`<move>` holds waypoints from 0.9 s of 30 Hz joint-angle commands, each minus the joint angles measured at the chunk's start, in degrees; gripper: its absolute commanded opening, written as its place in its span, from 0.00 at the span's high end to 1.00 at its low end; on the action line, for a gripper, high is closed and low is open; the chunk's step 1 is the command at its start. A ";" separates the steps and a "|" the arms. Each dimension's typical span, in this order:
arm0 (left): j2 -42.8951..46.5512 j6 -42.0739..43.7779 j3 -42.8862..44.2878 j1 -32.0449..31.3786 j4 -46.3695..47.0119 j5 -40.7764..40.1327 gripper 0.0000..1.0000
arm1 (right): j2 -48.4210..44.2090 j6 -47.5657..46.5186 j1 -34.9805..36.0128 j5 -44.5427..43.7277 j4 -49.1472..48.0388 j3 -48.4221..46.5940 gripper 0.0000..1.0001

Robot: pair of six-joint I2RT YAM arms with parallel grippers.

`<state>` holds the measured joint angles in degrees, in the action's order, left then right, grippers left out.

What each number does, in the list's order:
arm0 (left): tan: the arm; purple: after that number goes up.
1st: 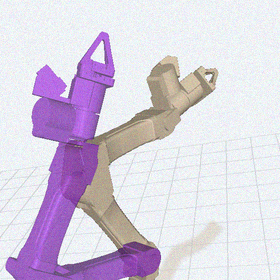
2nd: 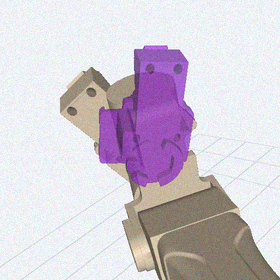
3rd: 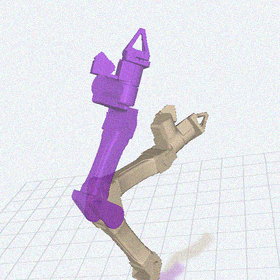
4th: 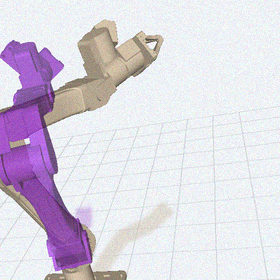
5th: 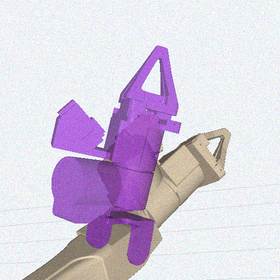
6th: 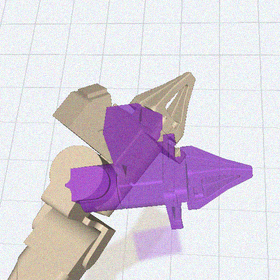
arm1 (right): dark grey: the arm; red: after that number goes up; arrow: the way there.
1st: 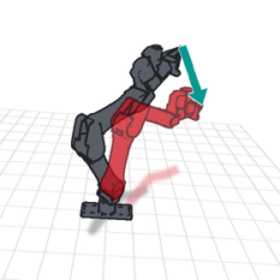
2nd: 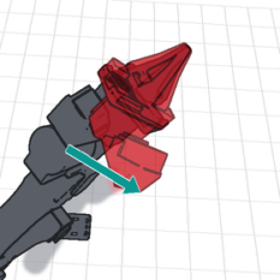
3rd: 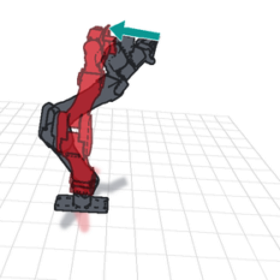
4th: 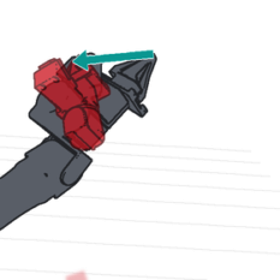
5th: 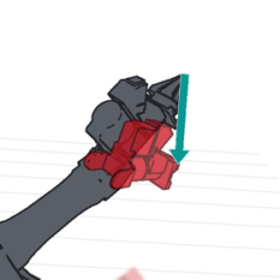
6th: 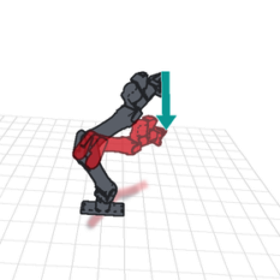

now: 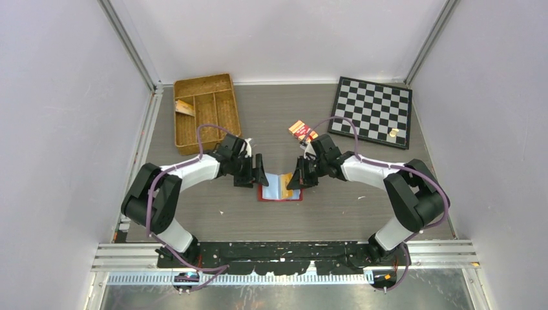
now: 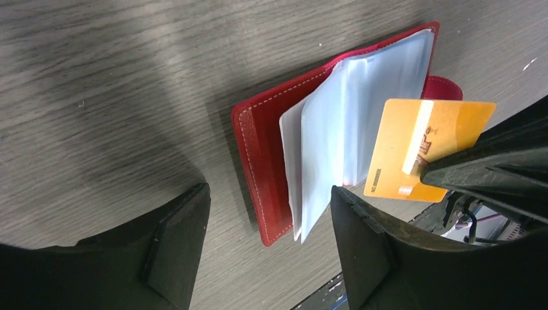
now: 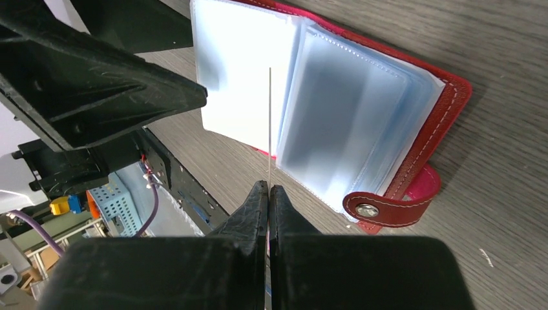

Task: Put the credit cards into the card holder
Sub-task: Insert the credit card into the card holder.

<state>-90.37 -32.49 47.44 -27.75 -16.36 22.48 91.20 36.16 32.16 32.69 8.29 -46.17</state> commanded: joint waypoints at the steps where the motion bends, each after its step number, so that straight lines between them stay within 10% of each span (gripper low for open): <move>1: -1.31 -1.32 -0.67 -0.20 4.62 0.23 0.33 | 1.08 0.42 -0.17 2.57 -3.67 0.71 0.99; 16: -4.91 -0.67 -1.39 -0.29 4.14 -2.54 0.67 | 4.89 1.82 -0.71 5.21 -6.35 1.40 1.00; 27: -6.08 0.00 -1.12 -0.29 3.88 -2.54 0.74 | 8.15 3.39 -1.60 4.67 -6.70 0.77 0.99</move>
<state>-94.28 -34.06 47.09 -27.73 -12.14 22.06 97.91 38.54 30.96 37.32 3.16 -44.97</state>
